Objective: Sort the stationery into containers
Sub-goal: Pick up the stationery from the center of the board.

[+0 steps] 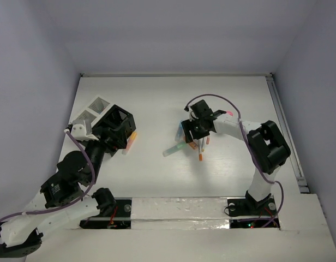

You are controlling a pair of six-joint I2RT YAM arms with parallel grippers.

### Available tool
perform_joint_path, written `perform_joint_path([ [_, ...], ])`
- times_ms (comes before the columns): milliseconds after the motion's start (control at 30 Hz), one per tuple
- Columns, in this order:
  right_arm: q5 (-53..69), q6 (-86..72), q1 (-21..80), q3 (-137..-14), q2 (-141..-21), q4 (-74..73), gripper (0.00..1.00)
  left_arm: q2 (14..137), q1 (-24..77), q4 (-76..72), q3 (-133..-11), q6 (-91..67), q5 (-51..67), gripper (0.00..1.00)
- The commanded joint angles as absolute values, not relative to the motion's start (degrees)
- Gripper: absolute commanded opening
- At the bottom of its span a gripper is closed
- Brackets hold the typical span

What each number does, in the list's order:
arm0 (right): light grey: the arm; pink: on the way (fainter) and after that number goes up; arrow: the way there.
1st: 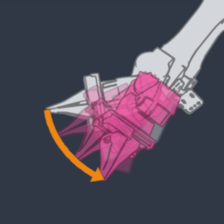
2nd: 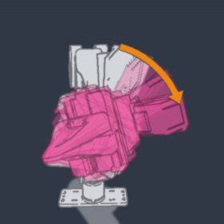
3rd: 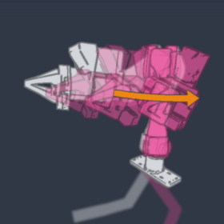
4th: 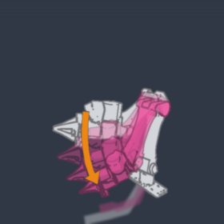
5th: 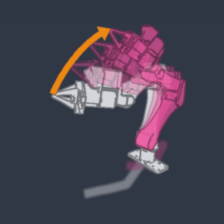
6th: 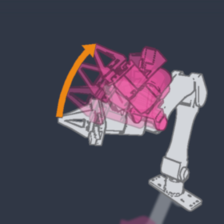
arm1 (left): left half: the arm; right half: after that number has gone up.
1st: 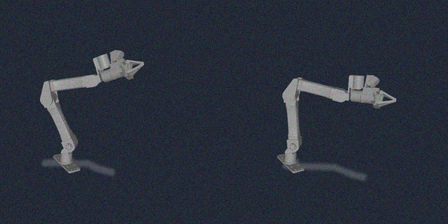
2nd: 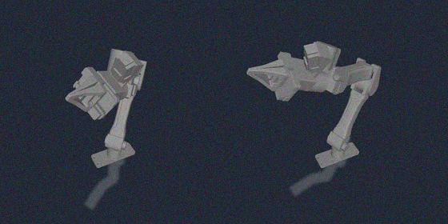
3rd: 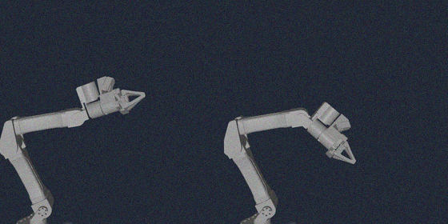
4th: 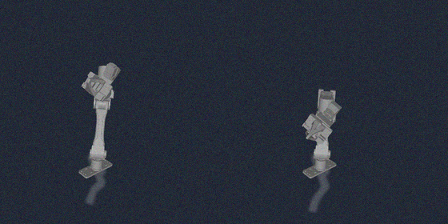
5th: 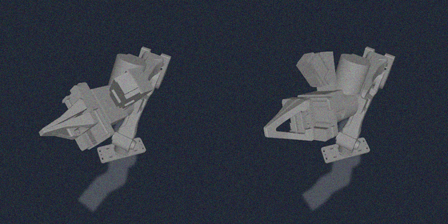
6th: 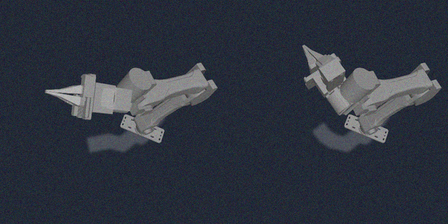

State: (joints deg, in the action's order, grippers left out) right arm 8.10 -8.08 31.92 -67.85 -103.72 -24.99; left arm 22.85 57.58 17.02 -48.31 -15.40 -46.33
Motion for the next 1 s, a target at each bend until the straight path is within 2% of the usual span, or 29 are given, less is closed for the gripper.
perform_joint_path([
  [0, 8.17, -6.59, 33.57, -71.01, -104.33, -27.07, 0.68, 22.50, 56.43, 14.94, -47.55, -13.45, -46.41, 0.95],
  [100, 7.30, -6.15, 34.10, -72.07, -105.99, -28.39, 0.67, 22.85, 54.15, 14.51, -47.29, -12.92, -44.74, 0.95],
  [267, 5.19, -5.98, 34.63, -74.26, -108.45, -29.79, 0.59, 22.50, 51.51, 13.89, -46.67, -12.74, -42.54, 0.97],
  [467, 1.59, -6.24, 35.24, -74.79, -109.95, -30.15, 0.58, 22.24, 50.98, 13.27, -46.23, -12.83, -41.31, 0.99],
  [567, 1.06, -6.42, 35.24, -74.36, -110.13, -29.53, 0.48, 22.32, 50.45, 12.83, -45.97, -12.66, -40.87, 0.99],
  [600, 1.14, -6.59, 35.24, -74.18, -109.95, -29.44, 0.39, 22.32, 49.93, 12.66, -45.88, -12.66, -40.78, 0.99],
  [800, 0.35, -6.94, 35.24, -74.79, -106.89, -28.48, 0.26, 22.24, 48.60, 12.39, -45.62, -12.83, -40.34, 0.99],
  [967, 1.05, -8.00, 35.24, -78.73, -101.35, -26.29, 0.20, 21.89, 46.94, 11.87, -45.26, -13.01, -40.25, 0.99],
])
